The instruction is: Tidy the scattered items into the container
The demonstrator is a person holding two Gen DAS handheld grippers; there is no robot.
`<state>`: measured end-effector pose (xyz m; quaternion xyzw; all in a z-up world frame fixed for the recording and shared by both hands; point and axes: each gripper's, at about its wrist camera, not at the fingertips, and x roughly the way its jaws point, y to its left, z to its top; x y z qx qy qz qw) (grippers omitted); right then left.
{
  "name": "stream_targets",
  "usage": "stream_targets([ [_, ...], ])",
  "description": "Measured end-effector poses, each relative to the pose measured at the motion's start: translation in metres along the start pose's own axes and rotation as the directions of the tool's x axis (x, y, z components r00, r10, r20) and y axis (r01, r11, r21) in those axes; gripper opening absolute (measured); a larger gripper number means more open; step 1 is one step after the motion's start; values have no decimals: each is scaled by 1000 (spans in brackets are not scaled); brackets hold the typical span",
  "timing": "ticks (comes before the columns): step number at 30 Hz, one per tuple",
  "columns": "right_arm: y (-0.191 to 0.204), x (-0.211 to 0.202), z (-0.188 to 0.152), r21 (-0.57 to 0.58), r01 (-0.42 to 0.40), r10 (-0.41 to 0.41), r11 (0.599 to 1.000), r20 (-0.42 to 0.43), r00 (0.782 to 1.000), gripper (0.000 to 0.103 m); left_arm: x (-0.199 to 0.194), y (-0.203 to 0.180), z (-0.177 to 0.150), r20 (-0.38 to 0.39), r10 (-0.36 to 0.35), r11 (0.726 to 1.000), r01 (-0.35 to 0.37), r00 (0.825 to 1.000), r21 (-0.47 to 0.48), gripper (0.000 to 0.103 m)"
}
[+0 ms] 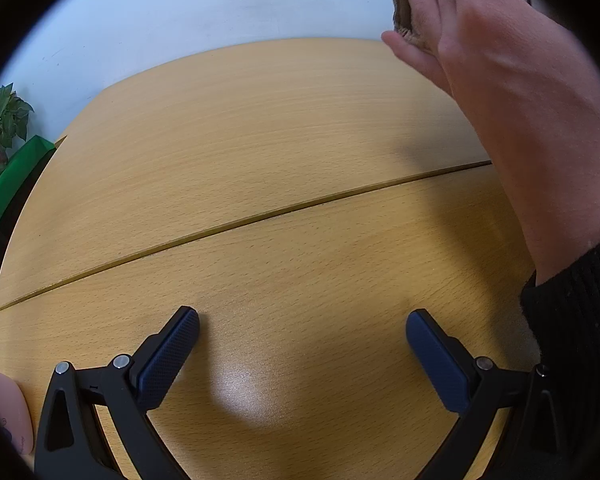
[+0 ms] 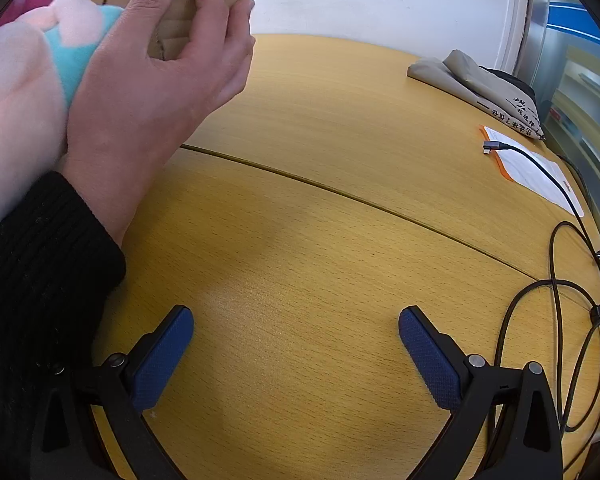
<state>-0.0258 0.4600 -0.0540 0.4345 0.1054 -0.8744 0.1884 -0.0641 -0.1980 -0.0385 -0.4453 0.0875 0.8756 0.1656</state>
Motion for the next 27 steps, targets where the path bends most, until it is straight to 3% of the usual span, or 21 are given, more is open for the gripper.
stream_targets([
  [27,-1,0,0,0,0,0,1000,0,1000,103,-3,1,-1,0,0,1000,0,1000,0,103],
])
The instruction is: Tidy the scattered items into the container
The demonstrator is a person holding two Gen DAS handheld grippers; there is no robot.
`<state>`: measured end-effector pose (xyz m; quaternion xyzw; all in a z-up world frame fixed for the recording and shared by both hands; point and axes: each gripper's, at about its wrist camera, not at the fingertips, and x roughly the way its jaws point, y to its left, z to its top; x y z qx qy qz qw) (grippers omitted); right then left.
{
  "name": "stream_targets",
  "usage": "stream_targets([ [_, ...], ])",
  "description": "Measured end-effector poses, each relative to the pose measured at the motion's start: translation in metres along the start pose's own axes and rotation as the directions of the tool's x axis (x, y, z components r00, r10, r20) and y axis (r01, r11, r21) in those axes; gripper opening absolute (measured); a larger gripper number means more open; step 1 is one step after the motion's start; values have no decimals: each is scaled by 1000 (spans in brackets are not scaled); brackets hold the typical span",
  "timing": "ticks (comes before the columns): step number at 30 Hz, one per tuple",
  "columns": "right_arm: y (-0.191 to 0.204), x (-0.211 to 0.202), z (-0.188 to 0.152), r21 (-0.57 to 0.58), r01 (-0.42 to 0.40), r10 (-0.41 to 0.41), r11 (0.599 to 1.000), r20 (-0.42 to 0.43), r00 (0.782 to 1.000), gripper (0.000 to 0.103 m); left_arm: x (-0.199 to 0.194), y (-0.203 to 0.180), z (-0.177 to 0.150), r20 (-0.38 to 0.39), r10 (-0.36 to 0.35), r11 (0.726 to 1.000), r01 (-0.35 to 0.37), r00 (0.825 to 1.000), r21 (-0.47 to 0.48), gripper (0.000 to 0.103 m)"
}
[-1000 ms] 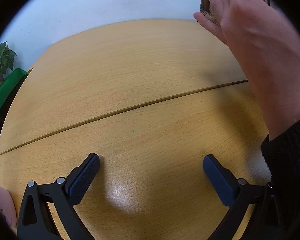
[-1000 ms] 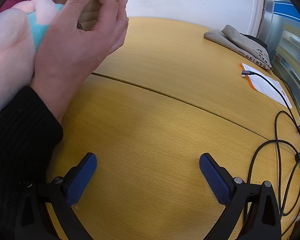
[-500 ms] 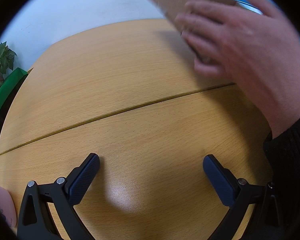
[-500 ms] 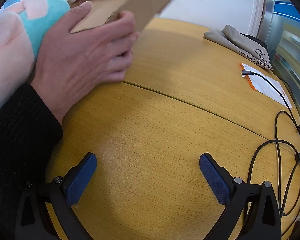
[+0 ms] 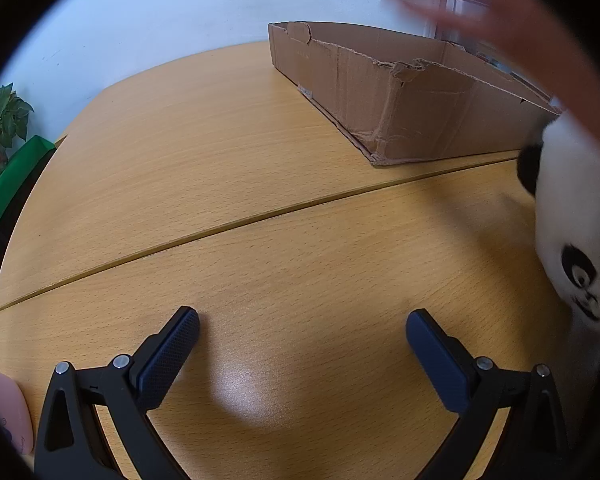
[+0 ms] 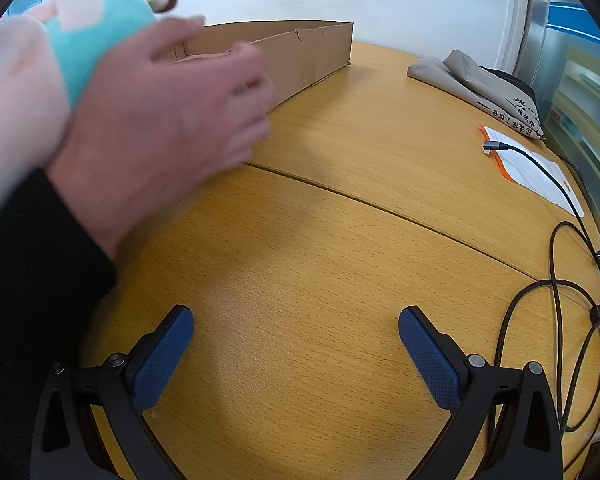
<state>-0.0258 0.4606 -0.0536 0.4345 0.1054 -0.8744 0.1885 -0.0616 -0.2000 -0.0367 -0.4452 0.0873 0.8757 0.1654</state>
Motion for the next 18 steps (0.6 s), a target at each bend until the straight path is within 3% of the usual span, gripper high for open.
stream_targets([
  [18,0,0,0,0,0,0,1000,0,1000,103,-2,1,1,0,0,1000,0,1000,0,103],
])
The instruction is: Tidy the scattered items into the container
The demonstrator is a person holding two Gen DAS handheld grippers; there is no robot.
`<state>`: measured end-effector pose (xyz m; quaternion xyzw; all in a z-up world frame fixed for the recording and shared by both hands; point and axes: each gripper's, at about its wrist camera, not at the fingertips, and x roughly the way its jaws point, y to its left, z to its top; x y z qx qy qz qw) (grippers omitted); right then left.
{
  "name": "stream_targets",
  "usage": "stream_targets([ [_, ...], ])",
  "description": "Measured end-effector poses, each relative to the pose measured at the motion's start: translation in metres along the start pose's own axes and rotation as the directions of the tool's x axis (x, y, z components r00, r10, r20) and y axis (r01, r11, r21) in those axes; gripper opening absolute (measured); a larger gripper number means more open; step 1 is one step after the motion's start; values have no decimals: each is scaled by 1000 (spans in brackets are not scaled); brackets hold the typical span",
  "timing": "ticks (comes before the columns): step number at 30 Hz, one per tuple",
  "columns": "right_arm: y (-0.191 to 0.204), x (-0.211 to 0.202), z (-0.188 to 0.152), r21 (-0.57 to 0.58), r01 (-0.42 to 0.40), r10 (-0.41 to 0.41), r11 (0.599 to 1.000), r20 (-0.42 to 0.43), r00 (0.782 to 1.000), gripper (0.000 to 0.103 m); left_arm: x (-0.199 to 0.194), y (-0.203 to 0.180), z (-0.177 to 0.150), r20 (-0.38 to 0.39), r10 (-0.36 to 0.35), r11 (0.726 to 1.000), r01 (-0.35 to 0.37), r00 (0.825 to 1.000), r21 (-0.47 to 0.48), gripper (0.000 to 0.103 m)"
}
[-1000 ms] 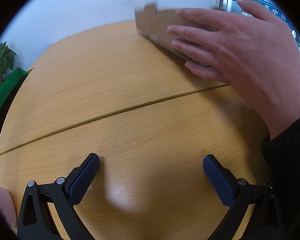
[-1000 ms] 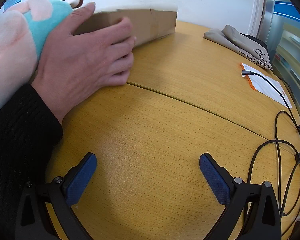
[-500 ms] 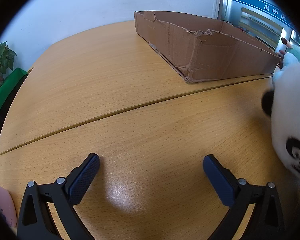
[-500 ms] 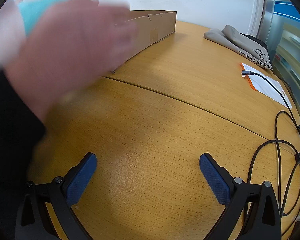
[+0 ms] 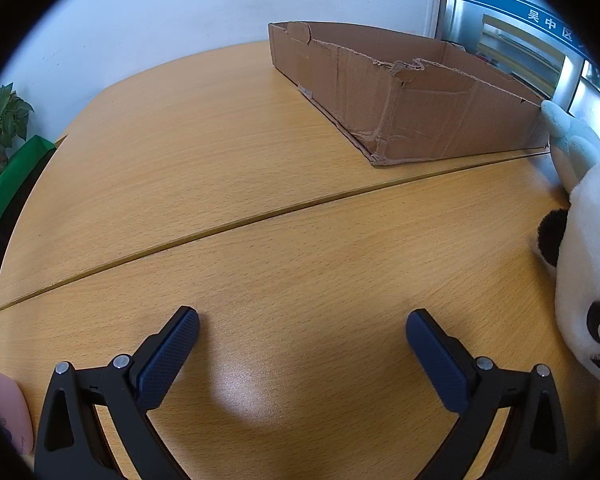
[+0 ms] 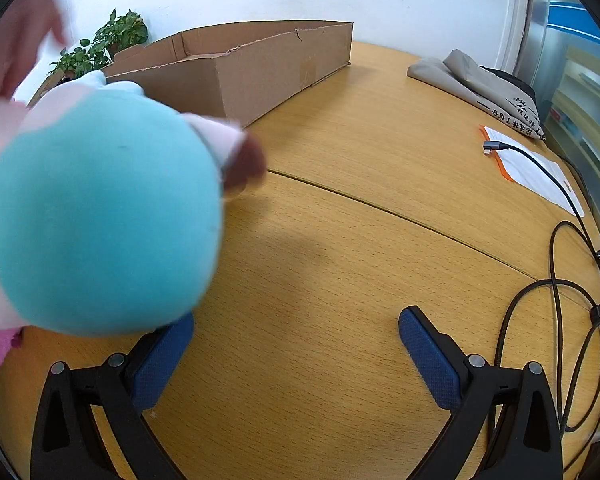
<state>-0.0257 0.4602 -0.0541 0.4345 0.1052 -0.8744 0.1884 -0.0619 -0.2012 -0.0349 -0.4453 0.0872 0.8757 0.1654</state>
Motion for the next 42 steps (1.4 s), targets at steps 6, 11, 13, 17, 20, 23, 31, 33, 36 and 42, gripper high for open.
stream_targets([
  [6,0,0,0,1,-1,1,1000,0,1000,103,0,0,0,0,0,1000,0,1000,0,103],
  [11,0,0,0,1,-1,1,1000,0,1000,103,0,1,0,0,0,1000,0,1000,0,103],
  [13,0,0,0,0,-1,1,1000,0,1000,103,-1,1,0,0,0,1000,0,1000,0,103],
  [17,0,0,0,0,-1,1,1000,0,1000,103,-1,1,0,0,0,1000,0,1000,0,103],
  [20,0,0,0,0,-1,1,1000,0,1000,103,-1,2,1,0,0,1000,0,1000,0,103],
  [23,0,0,0,0,-1,1,1000,0,1000,103,-1,2,1,0,0,1000,0,1000,0,103],
  [31,0,0,0,0,-1,1,1000,0,1000,103,-2,2,0,0,0,1000,0,1000,0,103],
  [33,-1,-1,0,0,-1,1,1000,0,1000,103,-2,2,1,0,0,1000,0,1000,0,103],
  [36,-1,-1,0,0,-1,1,1000,0,1000,103,-2,2,1,0,0,1000,0,1000,0,103],
  [42,-1,-1,0,0,-1,1,1000,0,1000,103,-3,3,0,0,0,1000,0,1000,0,103],
])
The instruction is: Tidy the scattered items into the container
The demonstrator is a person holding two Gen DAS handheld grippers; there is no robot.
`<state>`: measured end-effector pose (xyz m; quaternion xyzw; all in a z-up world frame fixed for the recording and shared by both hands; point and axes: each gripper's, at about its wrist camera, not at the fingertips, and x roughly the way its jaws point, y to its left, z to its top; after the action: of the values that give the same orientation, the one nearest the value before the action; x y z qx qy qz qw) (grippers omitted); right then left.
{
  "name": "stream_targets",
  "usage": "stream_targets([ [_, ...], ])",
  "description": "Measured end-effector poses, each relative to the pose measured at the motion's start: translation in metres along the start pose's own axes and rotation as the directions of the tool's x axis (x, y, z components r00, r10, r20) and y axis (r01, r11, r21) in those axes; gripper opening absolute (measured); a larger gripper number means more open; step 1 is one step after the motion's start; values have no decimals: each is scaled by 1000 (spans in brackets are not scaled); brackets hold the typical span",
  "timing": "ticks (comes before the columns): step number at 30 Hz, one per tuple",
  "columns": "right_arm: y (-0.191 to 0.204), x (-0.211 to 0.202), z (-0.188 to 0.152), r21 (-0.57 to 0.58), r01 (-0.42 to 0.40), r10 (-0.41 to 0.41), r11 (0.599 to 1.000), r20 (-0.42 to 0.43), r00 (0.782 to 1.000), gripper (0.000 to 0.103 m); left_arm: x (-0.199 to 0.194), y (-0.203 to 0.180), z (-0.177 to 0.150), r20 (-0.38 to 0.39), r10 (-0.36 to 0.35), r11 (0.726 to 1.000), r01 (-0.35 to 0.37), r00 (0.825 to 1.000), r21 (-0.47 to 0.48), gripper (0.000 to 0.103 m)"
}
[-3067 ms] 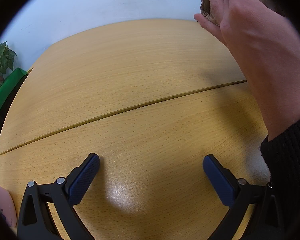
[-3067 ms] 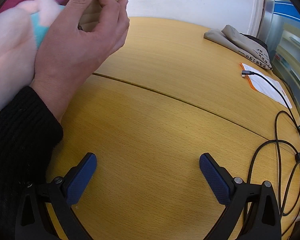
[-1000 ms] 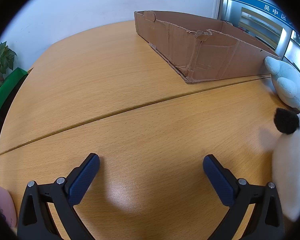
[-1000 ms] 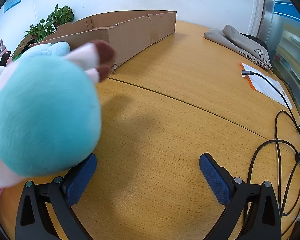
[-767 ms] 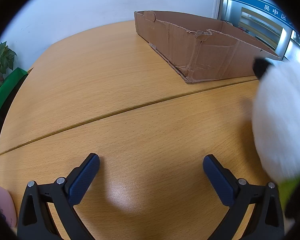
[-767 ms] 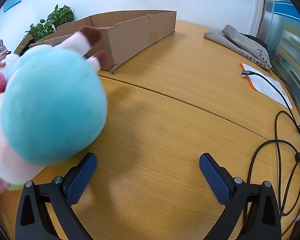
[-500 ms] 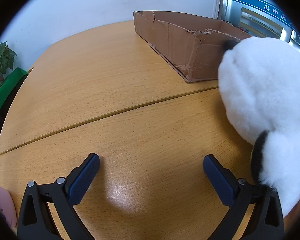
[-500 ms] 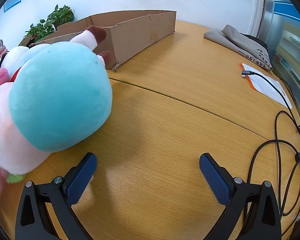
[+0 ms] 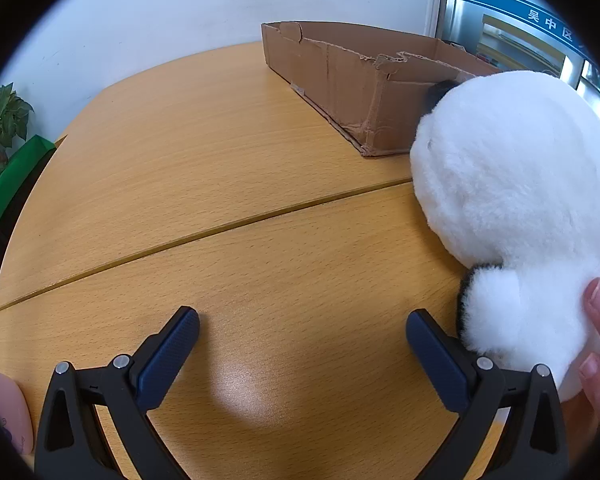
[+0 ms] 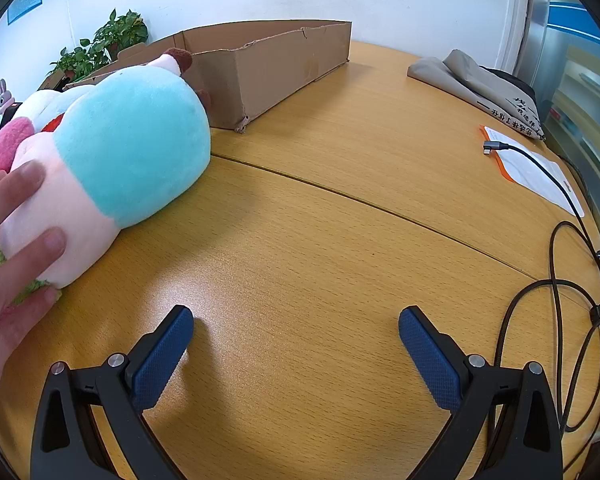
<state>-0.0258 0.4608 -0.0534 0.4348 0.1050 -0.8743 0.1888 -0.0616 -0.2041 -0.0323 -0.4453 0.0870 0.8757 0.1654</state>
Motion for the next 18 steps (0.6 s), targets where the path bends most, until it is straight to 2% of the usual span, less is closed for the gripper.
stream_targets([
  [18,0,0,0,0,0,0,1000,0,1000,103,-3,0,0,0,0,1000,0,1000,0,103],
])
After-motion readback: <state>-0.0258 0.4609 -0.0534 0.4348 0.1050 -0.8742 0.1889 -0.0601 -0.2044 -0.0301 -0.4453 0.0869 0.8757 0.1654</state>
